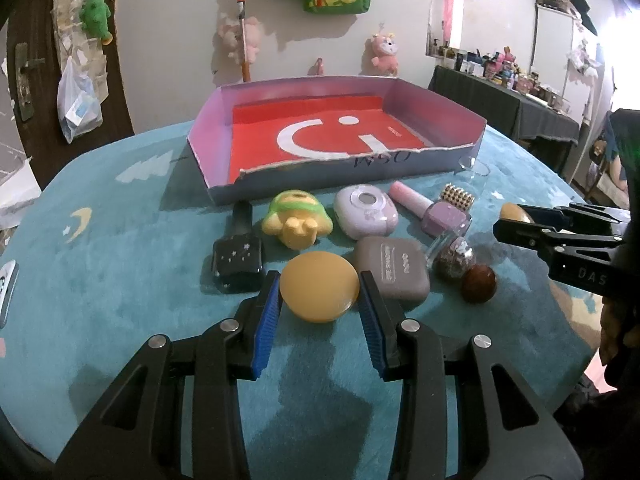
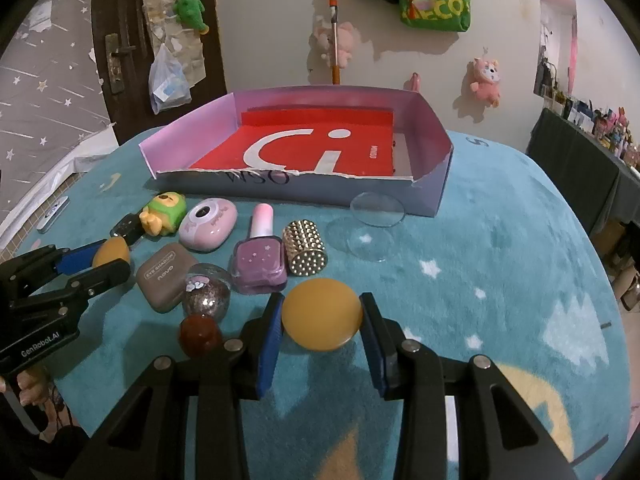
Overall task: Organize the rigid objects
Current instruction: 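Carry both sponges into the pink box and open both tools to release them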
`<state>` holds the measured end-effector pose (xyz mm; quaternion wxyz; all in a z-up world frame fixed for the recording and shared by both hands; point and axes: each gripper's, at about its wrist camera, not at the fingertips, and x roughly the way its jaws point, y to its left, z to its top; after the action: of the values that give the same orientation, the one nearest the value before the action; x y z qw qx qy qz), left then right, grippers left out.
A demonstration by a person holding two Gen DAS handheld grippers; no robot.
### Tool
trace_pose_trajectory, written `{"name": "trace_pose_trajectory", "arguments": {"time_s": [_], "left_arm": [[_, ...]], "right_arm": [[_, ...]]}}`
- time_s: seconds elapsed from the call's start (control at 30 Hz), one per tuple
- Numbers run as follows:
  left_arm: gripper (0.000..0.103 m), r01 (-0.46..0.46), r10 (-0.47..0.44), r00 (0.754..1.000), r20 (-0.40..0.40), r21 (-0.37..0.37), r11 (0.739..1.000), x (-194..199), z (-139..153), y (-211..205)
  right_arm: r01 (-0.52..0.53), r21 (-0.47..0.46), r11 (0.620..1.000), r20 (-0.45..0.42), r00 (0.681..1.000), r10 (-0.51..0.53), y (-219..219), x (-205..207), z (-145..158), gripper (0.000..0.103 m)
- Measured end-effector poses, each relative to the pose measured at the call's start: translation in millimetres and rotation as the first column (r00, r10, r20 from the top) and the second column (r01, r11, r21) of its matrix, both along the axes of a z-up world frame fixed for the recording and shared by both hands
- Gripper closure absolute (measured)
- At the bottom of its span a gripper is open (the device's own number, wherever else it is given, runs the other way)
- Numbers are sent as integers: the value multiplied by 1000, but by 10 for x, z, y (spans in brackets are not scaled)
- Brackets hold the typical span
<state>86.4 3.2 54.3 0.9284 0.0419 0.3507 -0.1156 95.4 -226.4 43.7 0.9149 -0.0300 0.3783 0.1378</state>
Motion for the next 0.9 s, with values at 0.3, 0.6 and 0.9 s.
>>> {"name": "trace_pose_trajectory", "arguments": {"time_s": [0.3, 0.6, 0.9], "left_arm": [[67, 50, -49, 996, 79, -14, 999, 412, 460, -2], [67, 99, -98, 995, -24, 41, 994, 1280, 485, -103], [67, 137, -122, 977, -173, 75, 988, 1798, 248, -153]], "right_arm": [[-13, -12, 1000, 92, 996, 14, -54, 351, 414, 63], [-67, -76, 995, -2, 998, 67, 52, 1265, 515, 63], [-146, -190, 971, -191, 975, 109, 241, 1846, 273, 63]]}}
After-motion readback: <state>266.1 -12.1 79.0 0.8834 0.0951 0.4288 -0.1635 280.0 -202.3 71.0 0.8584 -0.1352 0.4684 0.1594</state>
